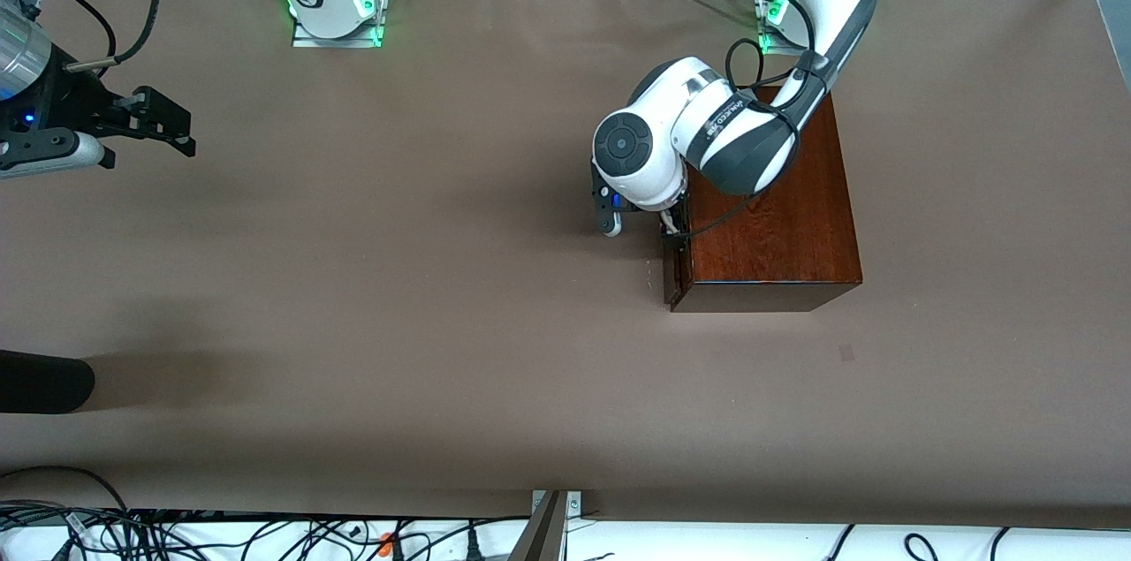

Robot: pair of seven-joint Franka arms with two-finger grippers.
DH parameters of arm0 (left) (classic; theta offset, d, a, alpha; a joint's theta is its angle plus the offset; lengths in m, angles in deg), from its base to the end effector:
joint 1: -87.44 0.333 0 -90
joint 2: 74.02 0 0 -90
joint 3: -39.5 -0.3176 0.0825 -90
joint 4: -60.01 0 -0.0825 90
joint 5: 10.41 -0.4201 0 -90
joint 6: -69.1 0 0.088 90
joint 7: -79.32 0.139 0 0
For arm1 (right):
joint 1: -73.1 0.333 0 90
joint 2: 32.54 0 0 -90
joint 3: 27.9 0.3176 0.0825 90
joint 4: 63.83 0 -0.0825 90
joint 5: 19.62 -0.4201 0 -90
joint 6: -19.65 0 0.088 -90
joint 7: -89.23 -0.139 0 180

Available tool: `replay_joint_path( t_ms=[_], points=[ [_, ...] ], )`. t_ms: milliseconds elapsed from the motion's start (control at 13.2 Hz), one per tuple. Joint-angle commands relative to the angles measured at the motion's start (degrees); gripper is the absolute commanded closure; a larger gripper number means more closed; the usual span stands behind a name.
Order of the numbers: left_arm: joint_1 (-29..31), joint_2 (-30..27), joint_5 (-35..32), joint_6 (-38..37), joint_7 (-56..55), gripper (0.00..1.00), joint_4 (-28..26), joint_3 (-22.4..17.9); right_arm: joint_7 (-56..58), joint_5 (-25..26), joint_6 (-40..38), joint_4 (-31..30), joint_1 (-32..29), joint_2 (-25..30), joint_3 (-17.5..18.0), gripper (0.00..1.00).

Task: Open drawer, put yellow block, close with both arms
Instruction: 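Lift the left gripper away from the closed drawer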

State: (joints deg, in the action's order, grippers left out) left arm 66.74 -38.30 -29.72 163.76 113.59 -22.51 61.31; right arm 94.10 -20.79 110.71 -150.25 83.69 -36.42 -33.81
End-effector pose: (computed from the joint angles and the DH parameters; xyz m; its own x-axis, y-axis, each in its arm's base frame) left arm 0.5602 -0.4079 0.2763 0.1319 -0.9300 -0.3431 -0.9737 -0.1865 0.1311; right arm 0.6116 0.0548 0.5870 0.9860 0.1658 0.0147 0.1660 -0.9860 -0.0122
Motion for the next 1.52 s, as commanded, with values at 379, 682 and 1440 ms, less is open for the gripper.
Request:
replay_joint_path(
  t_ms=[379, 682, 1440],
  points=[
    [-5.0, -6.2, 1.6, -2.5, -41.9, 0.0, 8.9, 0.3, -0.7, 0.0, 0.6, 0.9, 0.0, -0.2, 0.1, 0.0],
    [-4.2, -12.6, 3.9, -7.5, -61.7, 0.0, 9.0, -0.4, -0.5, 0.0, 0.6, 0.9, 0.0, -0.2, 0.0, 0.0],
    [3.2, -18.7, 5.1, -9.1, -63.9, 0.0, 9.0, -0.2, -0.2, -0.1, 0.9, 0.9, -0.1, -0.2, -0.1, 0.0]
  ],
)
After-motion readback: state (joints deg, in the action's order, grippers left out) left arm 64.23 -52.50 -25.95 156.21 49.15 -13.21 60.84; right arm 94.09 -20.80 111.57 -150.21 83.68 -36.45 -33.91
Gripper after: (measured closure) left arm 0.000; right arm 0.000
